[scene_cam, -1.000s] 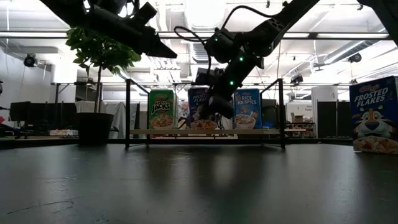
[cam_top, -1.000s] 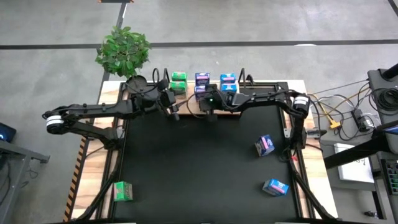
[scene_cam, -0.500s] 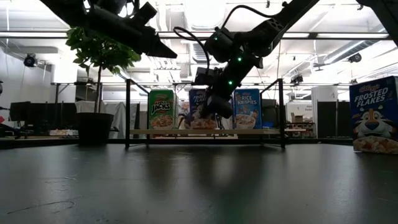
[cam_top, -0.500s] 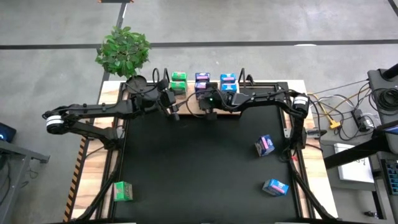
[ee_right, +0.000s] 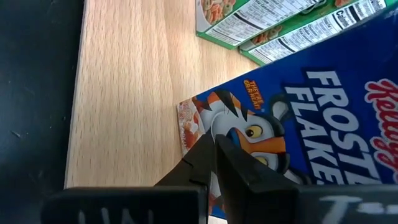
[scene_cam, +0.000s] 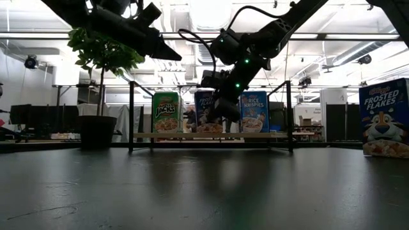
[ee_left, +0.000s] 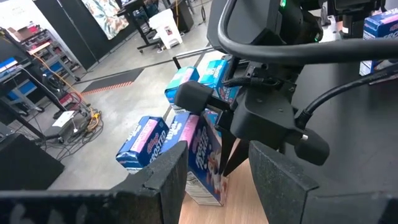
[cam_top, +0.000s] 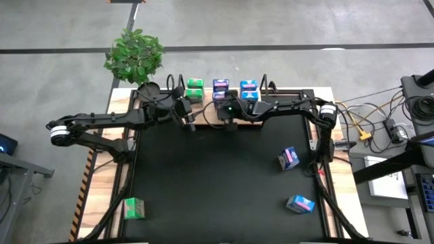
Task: Stack cereal on shelf
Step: Put the left blue cereal box aligned with the other blue cereal box on the shelf
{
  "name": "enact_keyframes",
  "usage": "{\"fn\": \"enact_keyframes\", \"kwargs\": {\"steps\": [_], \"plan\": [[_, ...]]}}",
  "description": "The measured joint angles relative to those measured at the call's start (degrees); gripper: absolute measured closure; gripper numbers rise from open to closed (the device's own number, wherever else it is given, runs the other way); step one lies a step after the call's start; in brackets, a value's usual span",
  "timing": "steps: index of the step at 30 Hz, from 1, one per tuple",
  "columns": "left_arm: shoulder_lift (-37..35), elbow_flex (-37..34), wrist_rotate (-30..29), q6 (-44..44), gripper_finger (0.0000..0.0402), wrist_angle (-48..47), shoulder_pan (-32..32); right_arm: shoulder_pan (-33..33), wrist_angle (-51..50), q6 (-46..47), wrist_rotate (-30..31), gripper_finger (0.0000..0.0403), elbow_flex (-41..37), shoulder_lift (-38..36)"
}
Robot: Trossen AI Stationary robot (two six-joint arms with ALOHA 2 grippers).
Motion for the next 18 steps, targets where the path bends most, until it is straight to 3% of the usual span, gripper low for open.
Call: {"fn": "enact_keyframes", "kwargs": {"steps": [18], "plan": [[0.00,0.00,0.00,-0.42,0.0246,0.02,-0.02,-0.50,1.82,0.97,-0.07,0.0390,0.00,-0.04]]}}
